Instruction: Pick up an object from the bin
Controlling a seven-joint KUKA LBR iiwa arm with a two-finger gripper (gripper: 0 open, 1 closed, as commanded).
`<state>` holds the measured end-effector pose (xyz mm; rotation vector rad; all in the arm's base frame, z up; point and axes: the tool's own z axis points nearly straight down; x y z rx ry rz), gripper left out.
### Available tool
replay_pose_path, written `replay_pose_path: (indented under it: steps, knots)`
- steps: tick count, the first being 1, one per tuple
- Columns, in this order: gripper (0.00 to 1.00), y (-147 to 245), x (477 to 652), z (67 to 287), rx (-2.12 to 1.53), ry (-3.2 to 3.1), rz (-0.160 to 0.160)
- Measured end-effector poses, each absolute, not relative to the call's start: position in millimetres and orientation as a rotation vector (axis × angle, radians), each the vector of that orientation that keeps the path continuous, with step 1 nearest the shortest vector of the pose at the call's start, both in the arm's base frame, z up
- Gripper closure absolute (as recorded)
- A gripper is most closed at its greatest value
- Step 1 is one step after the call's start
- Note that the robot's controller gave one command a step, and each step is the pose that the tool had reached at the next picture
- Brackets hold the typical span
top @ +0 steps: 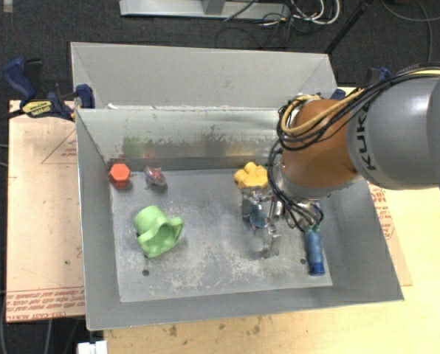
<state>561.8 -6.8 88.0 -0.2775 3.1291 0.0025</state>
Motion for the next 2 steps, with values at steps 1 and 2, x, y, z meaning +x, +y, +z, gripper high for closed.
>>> replay_pose_path:
  steps: [1,2]
  knots:
    - [0.00,-73.1,600.5,69.3,-0.184,3.132,-0.003]
    - [0.00,-34.5,610.7,70.4,-0.891,3.007,0.002]
